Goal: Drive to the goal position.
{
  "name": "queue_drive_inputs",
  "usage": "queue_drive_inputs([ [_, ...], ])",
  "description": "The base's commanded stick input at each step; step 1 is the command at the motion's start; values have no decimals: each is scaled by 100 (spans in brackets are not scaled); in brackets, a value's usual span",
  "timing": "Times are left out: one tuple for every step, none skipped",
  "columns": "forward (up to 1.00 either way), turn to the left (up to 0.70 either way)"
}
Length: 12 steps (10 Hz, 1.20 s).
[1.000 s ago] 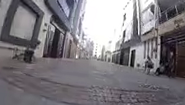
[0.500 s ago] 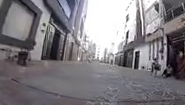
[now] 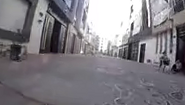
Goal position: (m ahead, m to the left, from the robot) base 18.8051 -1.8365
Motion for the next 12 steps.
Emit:
queue_drive_inputs([
  [100,0],
  [100,0],
  [100,0],
  [100,0],
  [100,0],
  [100,0],
  [100,0],
  [100,0],
  [100,0],
  [100,-6],
  [100,-31],
  [100,-40],
])
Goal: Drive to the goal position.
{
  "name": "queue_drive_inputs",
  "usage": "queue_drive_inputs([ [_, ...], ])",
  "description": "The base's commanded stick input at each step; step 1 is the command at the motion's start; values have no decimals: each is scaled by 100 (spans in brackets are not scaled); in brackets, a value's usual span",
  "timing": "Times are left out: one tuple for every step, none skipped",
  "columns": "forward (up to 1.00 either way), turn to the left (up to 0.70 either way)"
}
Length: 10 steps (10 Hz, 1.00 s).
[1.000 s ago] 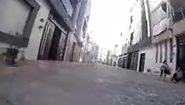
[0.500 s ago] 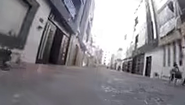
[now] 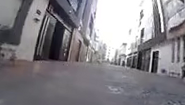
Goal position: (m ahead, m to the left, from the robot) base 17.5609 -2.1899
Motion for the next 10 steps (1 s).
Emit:
queue_drive_inputs([
  [100,-40],
  [100,-35],
  [100,-11],
  [100,0],
  [100,0],
  [100,0],
  [100,0],
  [100,0],
  [100,0],
  [100,0],
])
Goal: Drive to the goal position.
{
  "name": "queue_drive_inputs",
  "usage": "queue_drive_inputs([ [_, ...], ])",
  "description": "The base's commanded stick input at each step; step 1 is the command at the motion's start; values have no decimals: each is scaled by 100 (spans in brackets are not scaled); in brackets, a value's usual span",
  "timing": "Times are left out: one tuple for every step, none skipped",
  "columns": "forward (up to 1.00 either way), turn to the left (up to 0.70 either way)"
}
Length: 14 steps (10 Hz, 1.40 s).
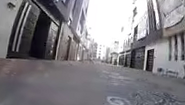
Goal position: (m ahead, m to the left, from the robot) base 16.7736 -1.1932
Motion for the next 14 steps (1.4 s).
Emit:
queue_drive_inputs([
  [100,0],
  [100,0],
  [100,0],
  [100,-33],
  [100,-39],
  [100,-40],
  [100,-40],
  [100,-40],
  [100,-40],
  [100,-11],
  [100,0],
  [100,0],
  [100,0],
  [100,0],
])
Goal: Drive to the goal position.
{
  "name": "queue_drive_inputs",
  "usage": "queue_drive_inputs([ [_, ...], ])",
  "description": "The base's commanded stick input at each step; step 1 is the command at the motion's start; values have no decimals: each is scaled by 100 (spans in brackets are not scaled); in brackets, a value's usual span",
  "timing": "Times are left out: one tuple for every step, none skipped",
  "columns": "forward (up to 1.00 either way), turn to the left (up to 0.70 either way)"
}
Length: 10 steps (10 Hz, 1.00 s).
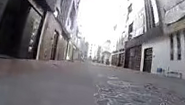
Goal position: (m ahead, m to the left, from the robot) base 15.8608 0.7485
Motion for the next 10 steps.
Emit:
queue_drive_inputs([
  [100,0],
  [100,0],
  [100,0],
  [100,0],
  [100,0],
  [100,0],
  [100,0],
  [100,0],
  [100,0],
  [100,-40],
])
